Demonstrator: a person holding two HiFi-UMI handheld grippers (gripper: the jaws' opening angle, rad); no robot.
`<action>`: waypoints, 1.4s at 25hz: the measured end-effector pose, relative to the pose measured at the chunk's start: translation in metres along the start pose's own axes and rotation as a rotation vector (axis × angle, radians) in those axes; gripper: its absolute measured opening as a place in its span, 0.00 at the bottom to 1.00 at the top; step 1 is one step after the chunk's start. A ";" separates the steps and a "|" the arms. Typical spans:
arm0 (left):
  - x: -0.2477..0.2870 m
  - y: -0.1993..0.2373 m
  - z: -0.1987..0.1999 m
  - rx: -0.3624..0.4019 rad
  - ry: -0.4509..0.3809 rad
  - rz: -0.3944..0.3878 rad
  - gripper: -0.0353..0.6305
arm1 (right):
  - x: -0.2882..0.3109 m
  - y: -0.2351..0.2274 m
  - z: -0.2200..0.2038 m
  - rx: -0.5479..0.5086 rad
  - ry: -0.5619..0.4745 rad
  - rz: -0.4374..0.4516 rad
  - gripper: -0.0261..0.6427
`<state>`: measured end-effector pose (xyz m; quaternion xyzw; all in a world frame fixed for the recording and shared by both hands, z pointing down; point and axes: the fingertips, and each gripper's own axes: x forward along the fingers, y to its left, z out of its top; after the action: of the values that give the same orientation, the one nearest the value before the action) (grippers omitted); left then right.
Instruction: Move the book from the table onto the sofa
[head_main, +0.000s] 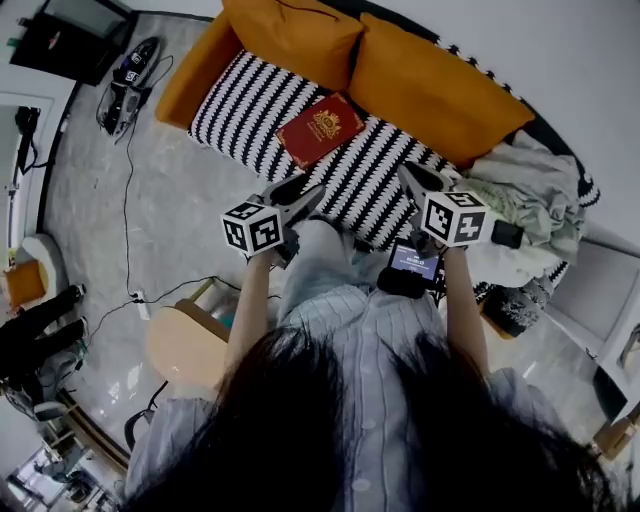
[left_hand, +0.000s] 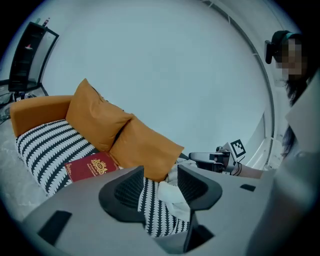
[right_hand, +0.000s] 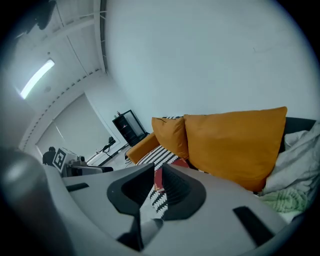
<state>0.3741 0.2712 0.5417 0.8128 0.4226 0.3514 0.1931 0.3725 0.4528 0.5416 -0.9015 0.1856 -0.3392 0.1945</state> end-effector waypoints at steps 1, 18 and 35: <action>-0.005 -0.006 -0.003 0.003 -0.009 0.007 0.39 | -0.005 0.001 -0.002 -0.013 -0.002 -0.002 0.13; -0.081 -0.022 -0.036 -0.092 -0.166 0.189 0.30 | -0.024 0.025 -0.020 -0.098 0.013 0.059 0.12; -0.129 -0.029 -0.062 -0.004 -0.115 0.180 0.29 | 0.002 0.107 -0.067 -0.142 0.100 0.123 0.12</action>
<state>0.2619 0.1826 0.5132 0.8659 0.3353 0.3211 0.1862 0.3058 0.3452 0.5383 -0.8819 0.2737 -0.3571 0.1409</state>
